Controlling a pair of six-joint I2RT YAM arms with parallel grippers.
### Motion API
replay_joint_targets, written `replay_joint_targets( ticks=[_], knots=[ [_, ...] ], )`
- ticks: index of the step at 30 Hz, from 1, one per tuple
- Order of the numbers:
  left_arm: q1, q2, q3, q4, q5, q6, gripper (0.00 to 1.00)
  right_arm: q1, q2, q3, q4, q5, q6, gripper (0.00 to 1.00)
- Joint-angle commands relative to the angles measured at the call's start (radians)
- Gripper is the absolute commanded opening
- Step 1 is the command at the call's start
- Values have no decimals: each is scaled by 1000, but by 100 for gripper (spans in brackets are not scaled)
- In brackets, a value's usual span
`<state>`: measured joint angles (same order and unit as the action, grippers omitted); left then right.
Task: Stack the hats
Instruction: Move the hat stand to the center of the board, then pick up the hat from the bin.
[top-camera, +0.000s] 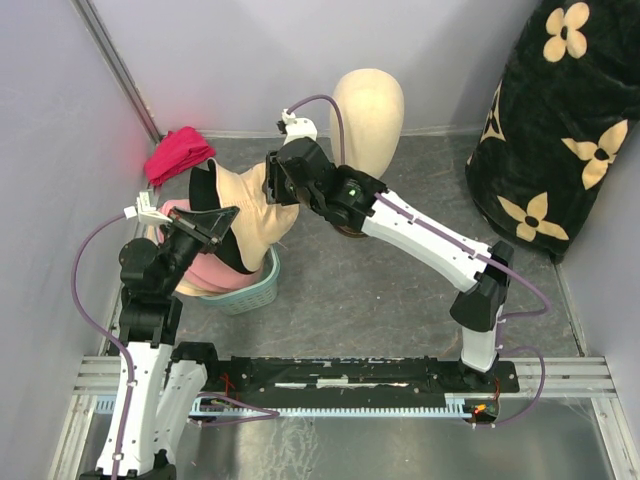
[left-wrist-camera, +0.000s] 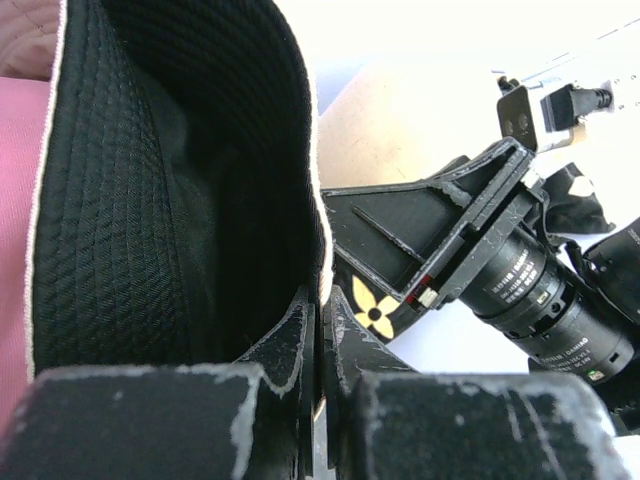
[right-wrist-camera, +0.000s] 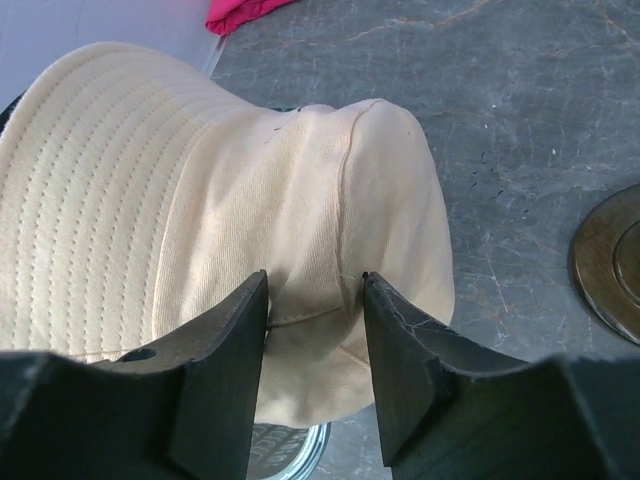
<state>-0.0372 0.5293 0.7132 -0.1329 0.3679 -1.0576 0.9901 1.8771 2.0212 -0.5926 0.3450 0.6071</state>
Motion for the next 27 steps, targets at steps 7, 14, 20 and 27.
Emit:
replay_joint_targets(
  ticks=[7,14,20,27],
  knots=[
    [-2,-47,1,77,7,0,3,-13,-47,-22,79,35,-10,32],
    [-1,-49,-3,80,-6,-13,3,-13,-77,-37,130,53,-50,23],
    [-1,-45,-1,85,-17,-23,4,-12,-85,-15,156,71,-94,22],
    [-1,-41,3,104,-23,-36,7,1,-85,23,185,68,-142,21]
  ],
)
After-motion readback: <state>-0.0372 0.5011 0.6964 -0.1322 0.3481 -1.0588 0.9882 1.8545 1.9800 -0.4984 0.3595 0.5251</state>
